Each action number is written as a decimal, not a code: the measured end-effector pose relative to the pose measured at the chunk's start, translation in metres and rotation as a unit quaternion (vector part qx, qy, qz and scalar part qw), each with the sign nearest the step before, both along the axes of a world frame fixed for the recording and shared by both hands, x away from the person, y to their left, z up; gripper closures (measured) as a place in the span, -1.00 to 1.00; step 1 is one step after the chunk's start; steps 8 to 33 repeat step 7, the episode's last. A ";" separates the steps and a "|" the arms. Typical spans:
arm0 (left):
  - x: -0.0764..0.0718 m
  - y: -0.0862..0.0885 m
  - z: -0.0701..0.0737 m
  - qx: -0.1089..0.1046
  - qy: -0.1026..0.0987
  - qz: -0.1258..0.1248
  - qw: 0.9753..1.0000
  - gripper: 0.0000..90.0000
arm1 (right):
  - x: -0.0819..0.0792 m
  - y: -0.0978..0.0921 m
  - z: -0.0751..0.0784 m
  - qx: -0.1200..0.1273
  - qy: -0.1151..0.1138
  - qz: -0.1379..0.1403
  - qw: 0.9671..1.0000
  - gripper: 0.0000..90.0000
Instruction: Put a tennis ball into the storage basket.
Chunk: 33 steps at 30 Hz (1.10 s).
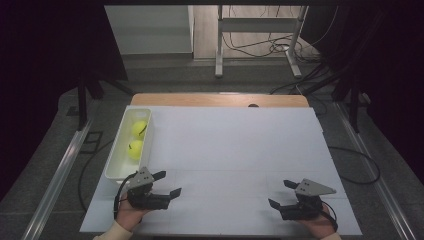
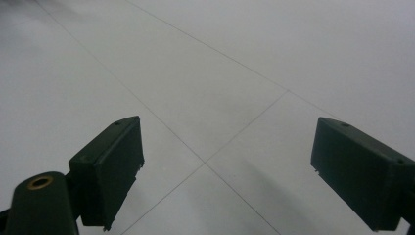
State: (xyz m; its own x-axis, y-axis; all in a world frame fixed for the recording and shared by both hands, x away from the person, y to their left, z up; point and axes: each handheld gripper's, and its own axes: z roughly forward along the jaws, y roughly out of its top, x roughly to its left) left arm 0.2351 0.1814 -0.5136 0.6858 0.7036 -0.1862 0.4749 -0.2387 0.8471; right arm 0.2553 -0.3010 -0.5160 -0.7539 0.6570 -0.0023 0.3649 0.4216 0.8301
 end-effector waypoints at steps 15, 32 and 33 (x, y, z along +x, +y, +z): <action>0.001 -0.001 0.000 0.000 0.001 -0.001 1.000 -0.67 | 0.000 0.000 0.000 0.003 -0.001 0.002 1.000 -0.72; 0.001 -0.001 0.000 0.000 0.001 -0.001 1.000 -0.67 | 0.000 0.000 0.000 0.003 -0.001 0.002 1.000 -0.72; 0.001 -0.001 0.000 0.000 0.001 -0.001 1.000 -0.67 | 0.000 0.000 0.000 0.003 -0.001 0.002 1.000 -0.72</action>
